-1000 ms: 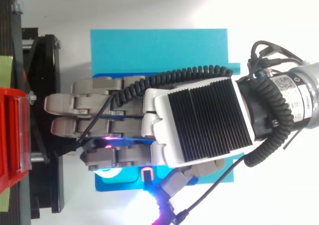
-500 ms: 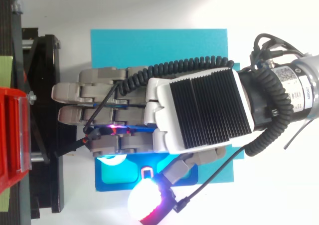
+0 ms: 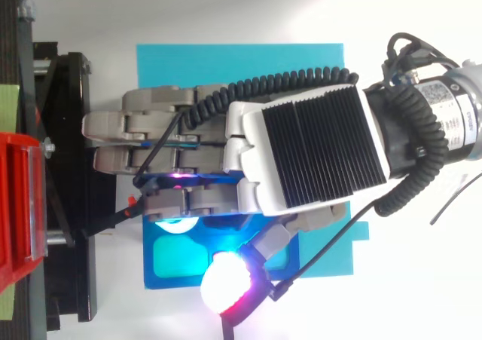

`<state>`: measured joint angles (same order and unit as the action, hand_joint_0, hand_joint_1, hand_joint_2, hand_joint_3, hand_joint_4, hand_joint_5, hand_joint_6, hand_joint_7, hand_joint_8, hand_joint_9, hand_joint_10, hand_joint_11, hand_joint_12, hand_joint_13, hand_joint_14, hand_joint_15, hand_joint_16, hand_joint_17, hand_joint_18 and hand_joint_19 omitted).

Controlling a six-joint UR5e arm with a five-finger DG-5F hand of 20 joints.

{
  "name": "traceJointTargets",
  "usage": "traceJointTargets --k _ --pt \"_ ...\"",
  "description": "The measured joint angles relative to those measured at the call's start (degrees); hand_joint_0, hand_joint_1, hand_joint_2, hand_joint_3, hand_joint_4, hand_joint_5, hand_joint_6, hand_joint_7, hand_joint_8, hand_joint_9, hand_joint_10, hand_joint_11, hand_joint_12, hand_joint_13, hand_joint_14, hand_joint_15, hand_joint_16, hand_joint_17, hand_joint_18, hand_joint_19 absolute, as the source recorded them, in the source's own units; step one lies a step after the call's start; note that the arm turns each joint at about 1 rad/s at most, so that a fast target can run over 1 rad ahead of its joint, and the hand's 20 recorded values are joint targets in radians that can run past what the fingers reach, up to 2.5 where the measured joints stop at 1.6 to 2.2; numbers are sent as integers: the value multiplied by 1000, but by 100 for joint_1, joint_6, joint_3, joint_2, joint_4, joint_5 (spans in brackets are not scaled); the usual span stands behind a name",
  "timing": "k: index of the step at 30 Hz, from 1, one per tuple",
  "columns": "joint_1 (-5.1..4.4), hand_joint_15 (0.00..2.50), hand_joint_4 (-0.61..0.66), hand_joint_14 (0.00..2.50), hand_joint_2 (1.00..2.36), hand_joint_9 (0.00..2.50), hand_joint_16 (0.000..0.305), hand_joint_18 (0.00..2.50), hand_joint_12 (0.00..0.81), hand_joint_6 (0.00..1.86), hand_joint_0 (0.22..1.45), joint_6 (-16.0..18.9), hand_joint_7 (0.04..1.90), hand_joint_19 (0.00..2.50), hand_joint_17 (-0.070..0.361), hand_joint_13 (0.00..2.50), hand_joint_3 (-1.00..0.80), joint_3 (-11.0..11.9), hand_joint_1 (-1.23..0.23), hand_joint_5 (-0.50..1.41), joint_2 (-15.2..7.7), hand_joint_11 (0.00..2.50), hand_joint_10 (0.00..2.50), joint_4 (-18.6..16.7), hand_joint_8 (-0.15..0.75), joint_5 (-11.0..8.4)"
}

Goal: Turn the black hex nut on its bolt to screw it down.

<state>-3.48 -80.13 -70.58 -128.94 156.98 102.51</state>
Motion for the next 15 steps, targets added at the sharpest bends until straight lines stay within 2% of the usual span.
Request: traceJointTargets --k 15 --pt "330 0 265 0 1000 304 49 156 347 574 492 -3 1335 135 110 80 -500 0 -303 -122 0 0 0 -21 277 484"
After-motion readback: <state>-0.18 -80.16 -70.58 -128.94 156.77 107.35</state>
